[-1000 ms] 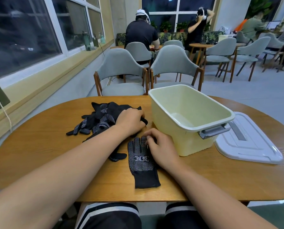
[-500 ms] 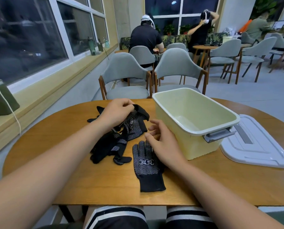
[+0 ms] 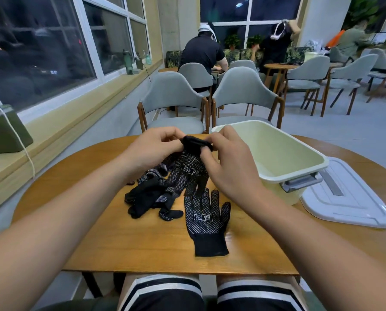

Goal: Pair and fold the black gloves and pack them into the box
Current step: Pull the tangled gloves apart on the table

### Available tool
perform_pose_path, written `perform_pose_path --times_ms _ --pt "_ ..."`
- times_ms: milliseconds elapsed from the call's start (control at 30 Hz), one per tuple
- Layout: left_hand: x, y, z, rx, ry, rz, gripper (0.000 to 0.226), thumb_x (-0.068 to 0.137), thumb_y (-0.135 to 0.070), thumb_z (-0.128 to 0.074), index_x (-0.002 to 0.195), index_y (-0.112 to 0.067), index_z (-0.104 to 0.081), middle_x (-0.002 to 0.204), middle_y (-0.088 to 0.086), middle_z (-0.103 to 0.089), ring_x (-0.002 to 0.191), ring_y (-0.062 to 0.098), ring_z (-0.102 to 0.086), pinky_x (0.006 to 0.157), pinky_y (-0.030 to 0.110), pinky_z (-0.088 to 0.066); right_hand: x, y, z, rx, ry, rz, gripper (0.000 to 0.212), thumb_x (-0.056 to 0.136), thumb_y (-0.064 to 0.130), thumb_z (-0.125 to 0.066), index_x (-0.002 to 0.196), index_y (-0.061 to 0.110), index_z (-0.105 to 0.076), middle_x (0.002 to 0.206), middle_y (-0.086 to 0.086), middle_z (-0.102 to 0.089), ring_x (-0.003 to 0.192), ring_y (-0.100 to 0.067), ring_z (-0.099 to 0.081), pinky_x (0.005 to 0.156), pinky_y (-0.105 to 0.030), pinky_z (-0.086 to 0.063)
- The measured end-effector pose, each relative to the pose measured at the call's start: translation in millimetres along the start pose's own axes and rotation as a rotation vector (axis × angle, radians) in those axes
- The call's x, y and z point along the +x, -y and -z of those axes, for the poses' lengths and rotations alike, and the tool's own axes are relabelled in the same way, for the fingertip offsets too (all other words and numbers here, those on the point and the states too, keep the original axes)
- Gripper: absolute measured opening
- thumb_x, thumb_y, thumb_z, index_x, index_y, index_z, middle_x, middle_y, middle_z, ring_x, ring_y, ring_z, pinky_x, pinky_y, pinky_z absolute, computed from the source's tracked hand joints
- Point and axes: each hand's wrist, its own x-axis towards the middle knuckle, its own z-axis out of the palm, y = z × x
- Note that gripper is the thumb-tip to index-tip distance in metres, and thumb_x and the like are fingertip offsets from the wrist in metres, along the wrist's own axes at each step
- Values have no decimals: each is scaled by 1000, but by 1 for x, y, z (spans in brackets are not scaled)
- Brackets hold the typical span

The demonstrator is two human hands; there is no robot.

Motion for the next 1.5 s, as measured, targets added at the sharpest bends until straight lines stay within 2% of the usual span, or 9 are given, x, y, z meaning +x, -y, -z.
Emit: perform_pose_path --times_ms 200,367,567,700,933,1067,1200,1333,1500 --pt "-8 -10 -2 9 116 -97 28 92 -14 -82 114 -29 -73 88 -11 -68 86 10 -62 86 33 -49 18 5 13 -15 78 -18 17 102 32 -64 100 16 -70 97 0 -48 80 -17 -49 70 -39 -42" --pt "-7 -26 -6 30 47 -212 27 91 -24 -81 115 -34 -74 106 1 -77 100 30 -70 92 41 -56 29 9 31 -39 166 52 12 101 32 -64 92 25 -63 99 -1 -50 87 -17 -51 71 -36 -43" --pt "-1 -32 -9 44 -36 -252 15 96 -12 -77 104 -24 -79 89 -7 -78 74 1 -60 74 18 -47 35 8 42 -56 200 70 16 99 28 -66 91 15 -68 89 0 -59 81 -16 -53 65 -22 -33" --pt "2 -33 -9 75 -70 -262 12 96 -18 -77 96 -30 -78 74 -7 -71 66 3 -55 67 25 -43 34 7 48 -35 200 53 7 99 27 -68 100 20 -70 90 6 -68 84 -13 -61 69 -28 -41" --pt "1 -32 -5 107 -173 -175 4 88 -31 -77 92 -30 -76 87 12 -73 73 12 -62 75 36 -49 27 4 59 -1 49 -33 11 100 27 -69 109 26 -63 85 15 -68 77 -4 -65 69 -29 -52" --pt "-5 -29 1 55 -237 -77 14 93 -13 -77 94 -24 -69 86 13 -71 60 13 -60 61 29 -51 8 18 60 214 171 -143 9 100 23 -69 94 17 -65 72 1 -74 63 -12 -73 67 -39 -59" --pt "-19 -30 2 -118 -230 -6 33 96 0 -67 121 -21 -59 72 -9 -65 69 25 -74 80 52 -66 -12 34 47 710 504 -497 46 111 37 -57 107 -6 -71 86 -19 -79 75 -31 -76 65 -40 -58" --pt "-40 -35 -2 -279 -219 44 43 99 5 -60 130 -25 -59 94 19 -61 92 32 -77 82 40 -67 -29 38 22 1161 909 -761 95 104 76 -34 134 -9 -65 124 -27 -75 120 -40 -72 94 -41 -59" --pt "-67 -21 -3 -429 -185 179 22 98 9 -60 112 -7 -60 108 18 -60 94 26 -76 79 30 -66 -32 37 -17 1485 886 -874 102 99 85 -31 156 3 -50 147 -23 -65 140 -33 -61 119 -45 -46"
